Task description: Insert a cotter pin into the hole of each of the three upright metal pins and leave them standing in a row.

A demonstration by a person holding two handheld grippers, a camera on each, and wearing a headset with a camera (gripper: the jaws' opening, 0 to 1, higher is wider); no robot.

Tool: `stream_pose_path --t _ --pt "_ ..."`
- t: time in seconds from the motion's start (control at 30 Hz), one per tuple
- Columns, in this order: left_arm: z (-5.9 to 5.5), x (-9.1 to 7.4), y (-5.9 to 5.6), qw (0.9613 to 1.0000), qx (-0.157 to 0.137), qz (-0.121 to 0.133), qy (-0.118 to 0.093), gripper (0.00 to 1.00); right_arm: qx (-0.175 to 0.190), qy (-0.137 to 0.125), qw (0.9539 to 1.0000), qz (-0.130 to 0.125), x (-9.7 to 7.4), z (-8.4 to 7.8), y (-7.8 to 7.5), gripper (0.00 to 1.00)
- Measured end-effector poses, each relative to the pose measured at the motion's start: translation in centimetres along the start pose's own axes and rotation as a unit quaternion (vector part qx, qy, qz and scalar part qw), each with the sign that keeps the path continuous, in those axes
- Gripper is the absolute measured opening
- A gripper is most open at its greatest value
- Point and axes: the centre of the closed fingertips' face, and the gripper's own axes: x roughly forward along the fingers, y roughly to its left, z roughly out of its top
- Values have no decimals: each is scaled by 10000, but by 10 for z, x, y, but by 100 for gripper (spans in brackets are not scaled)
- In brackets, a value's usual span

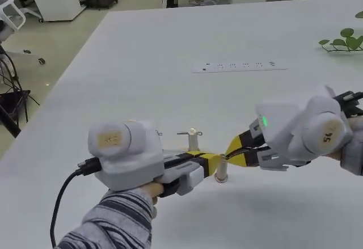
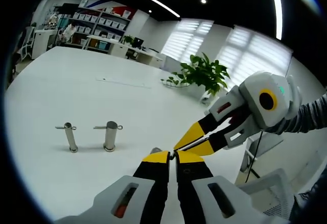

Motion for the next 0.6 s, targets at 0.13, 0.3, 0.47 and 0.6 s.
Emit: stream_pose_path --t 0.13,0.3,0.47,0.6 --pt "1 -1 -4 9999 26 -136 -45 0 75 -15 10000 -14 0 1 0 0" --pt "3 -2 -6 9994 289 -196 -36 0 217 -63 9997 -62 -1 3 -2 0" --pt "-1 -4 -9 9965 788 -245 107 0 184 22 9998 -37 -2 0 -1 0" --pt "-2 -6 -13 9932 1100 -369 127 0 321 31 9995 39 -2 -2 1 4"
